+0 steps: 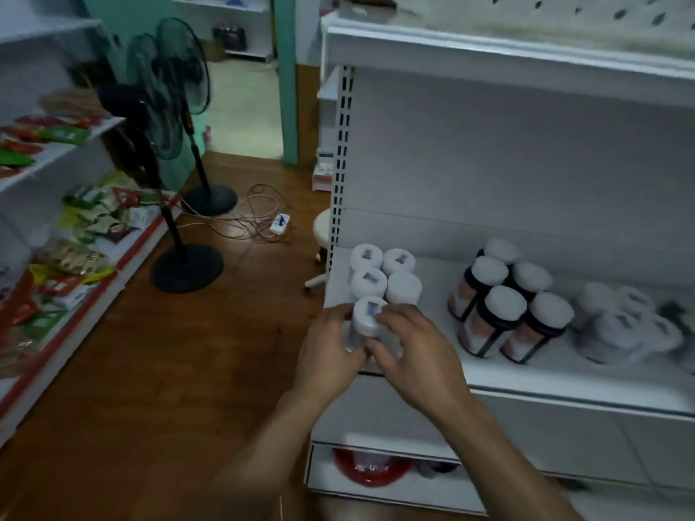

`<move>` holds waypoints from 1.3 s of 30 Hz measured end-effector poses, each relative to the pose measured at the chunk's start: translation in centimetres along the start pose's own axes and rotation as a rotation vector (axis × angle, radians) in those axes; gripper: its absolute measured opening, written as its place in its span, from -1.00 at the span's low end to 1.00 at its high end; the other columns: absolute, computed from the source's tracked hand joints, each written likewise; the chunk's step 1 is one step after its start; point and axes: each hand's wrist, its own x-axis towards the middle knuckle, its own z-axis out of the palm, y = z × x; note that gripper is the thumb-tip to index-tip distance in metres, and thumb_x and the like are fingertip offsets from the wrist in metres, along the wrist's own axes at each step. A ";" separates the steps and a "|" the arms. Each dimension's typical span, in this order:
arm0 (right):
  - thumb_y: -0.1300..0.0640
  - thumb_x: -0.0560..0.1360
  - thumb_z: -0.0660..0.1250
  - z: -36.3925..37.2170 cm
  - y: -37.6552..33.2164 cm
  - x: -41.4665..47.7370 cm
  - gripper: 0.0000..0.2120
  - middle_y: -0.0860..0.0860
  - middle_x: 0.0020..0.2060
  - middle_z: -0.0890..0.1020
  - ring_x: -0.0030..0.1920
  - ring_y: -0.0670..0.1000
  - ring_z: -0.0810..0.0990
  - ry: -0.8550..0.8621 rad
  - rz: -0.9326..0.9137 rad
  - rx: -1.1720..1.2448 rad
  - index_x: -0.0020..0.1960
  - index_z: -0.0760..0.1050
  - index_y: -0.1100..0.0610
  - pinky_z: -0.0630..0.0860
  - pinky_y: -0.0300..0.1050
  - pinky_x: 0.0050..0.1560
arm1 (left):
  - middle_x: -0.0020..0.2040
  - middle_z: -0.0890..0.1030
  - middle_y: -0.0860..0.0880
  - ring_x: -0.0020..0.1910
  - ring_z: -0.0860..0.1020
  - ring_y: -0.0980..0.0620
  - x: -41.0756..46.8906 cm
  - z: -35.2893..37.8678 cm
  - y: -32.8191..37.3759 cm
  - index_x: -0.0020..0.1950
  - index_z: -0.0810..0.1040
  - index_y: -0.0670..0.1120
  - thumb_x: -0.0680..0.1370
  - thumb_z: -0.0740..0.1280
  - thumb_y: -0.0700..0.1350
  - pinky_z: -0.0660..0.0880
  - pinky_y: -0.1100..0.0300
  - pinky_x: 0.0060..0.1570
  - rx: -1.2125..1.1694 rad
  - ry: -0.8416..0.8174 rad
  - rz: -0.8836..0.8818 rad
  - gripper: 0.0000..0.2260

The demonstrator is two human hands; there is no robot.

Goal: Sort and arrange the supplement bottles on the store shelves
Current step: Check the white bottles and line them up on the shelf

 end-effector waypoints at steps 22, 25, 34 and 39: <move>-0.11 0.40 0.44 -6.5 0.2 -7.9 -0.47 -0.29 0.24 0.49 0.28 -0.16 0.47 0.161 -0.050 0.388 0.34 0.41 -0.16 0.38 -0.38 0.18 | 0.23 0.50 0.28 0.29 0.46 0.16 -7.5 0.3 3.6 0.30 0.40 0.19 0.40 0.44 0.12 0.41 0.37 0.21 -0.230 -0.046 0.370 -0.51; -0.12 0.39 0.44 -7.7 0.5 -8.5 -0.49 -0.29 0.23 0.51 0.26 -0.15 0.49 0.212 -0.089 0.413 0.31 0.43 -0.16 0.39 -0.37 0.18 | 0.24 0.49 0.26 0.28 0.47 0.12 -8.0 0.4 4.5 0.31 0.41 0.16 0.41 0.43 0.11 0.41 0.37 0.21 -0.223 -0.038 0.417 -0.52; -0.07 0.30 0.47 -8.4 0.9 -8.3 -0.59 -0.09 0.09 0.65 0.10 -0.05 0.62 0.224 0.132 0.967 0.14 0.57 -0.10 0.56 -0.17 0.03 | 0.32 0.44 0.25 0.35 0.42 0.13 -8.7 1.0 5.0 0.38 0.34 0.25 0.38 0.48 0.14 0.44 0.22 0.27 -0.225 -0.108 0.327 -0.39; -0.20 0.22 0.55 -7.8 1.0 -7.5 -0.45 0.09 0.08 0.67 0.09 0.06 0.64 0.110 0.355 1.334 0.13 0.62 0.01 0.58 -0.14 -0.06 | 0.28 0.51 0.26 0.31 0.47 0.15 -9.4 1.1 5.1 0.34 0.36 0.31 0.35 0.47 0.14 0.48 0.18 0.24 -0.319 -0.070 0.239 -0.41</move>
